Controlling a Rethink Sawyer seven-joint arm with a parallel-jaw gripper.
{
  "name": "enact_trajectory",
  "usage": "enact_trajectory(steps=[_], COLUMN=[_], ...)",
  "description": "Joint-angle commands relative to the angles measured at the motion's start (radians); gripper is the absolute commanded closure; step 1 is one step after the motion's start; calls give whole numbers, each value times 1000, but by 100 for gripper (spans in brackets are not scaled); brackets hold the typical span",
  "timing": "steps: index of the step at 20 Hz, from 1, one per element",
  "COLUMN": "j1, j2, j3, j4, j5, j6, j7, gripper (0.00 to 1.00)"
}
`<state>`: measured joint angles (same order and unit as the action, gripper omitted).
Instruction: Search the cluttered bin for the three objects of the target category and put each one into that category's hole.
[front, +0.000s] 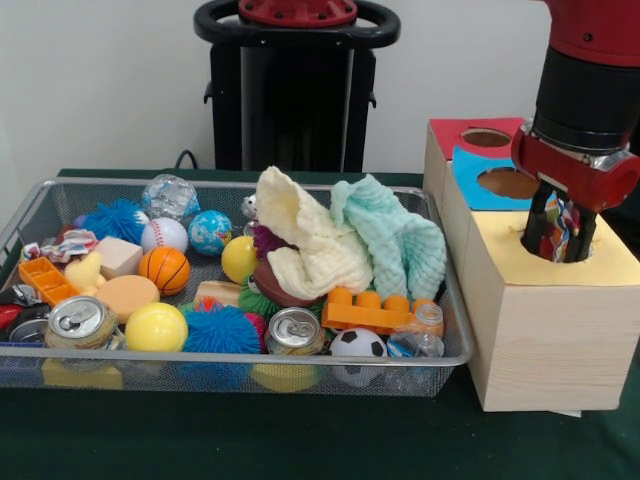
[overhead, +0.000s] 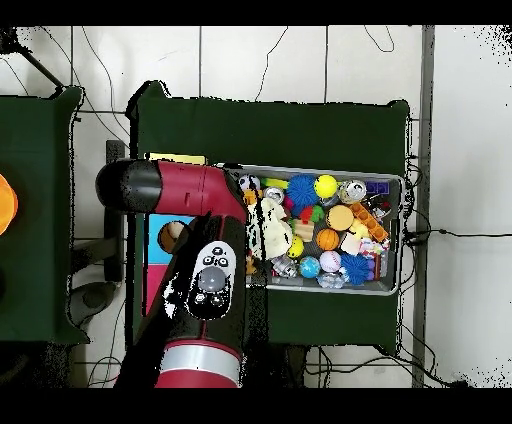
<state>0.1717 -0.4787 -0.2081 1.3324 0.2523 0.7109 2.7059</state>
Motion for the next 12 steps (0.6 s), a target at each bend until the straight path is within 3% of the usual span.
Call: enact_trajectory(steps=[1,12], j1=[-52,-56], j2=[-187,-185], j3=[-42,-38], j4=[70,71], j5=[-21,-19], j6=[223,226], j7=[47,52], gripper=[0,0])
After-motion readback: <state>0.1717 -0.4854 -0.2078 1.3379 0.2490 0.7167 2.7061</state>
